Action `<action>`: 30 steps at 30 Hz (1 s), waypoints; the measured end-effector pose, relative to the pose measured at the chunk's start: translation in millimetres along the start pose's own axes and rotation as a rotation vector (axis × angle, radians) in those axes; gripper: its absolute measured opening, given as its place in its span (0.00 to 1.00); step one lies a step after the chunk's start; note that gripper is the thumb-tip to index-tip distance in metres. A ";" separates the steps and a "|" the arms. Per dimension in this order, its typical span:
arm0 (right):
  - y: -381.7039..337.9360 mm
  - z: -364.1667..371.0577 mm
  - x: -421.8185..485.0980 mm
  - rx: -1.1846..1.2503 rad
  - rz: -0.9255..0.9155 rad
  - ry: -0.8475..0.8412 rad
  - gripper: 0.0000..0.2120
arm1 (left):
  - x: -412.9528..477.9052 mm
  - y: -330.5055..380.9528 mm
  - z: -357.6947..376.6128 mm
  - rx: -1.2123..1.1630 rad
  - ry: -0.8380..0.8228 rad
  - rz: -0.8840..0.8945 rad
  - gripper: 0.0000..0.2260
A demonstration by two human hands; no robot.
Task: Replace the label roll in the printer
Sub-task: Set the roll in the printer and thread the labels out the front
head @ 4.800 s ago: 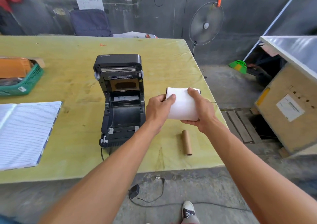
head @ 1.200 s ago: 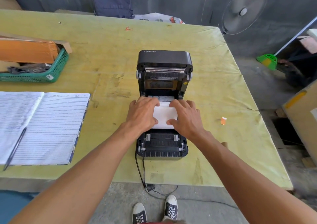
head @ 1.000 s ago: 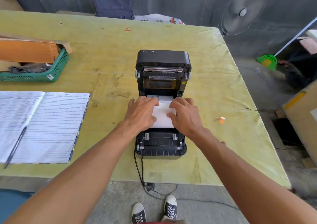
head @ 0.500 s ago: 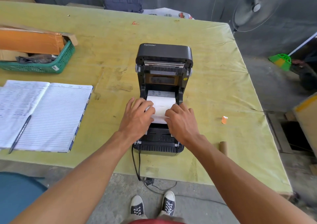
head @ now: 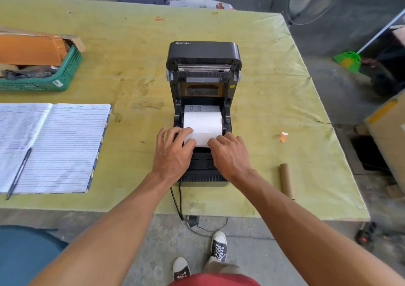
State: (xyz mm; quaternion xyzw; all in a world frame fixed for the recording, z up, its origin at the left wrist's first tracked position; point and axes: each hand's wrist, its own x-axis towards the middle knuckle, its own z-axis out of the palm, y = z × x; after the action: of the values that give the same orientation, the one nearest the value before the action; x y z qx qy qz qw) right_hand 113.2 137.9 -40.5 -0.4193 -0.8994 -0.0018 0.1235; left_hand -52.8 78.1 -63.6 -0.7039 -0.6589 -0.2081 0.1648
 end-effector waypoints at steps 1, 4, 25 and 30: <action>-1.4 1.3 -0.8 -0.014 0.000 -0.007 0.13 | -3.1 -0.7 0.4 0.003 0.003 0.014 0.04; -4.9 5.7 -4.8 -0.048 0.005 -0.065 0.10 | -10.2 -2.4 1.1 -0.001 0.000 0.053 0.05; -9.6 1.9 -10.5 -0.072 -0.008 -0.138 0.06 | -7.3 -3.7 1.5 -0.094 -0.215 -0.013 0.05; -10.6 3.6 -12.3 -0.083 -0.026 -0.136 0.08 | -5.5 -0.1 -1.0 -0.055 -0.243 0.049 0.05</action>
State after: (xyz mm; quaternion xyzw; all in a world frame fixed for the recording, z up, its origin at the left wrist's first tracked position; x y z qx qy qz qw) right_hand 112.0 122.2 -45.7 -0.4116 -0.9102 -0.0120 0.0445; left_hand -53.2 72.8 -65.5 -0.7441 -0.6506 -0.1351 0.0692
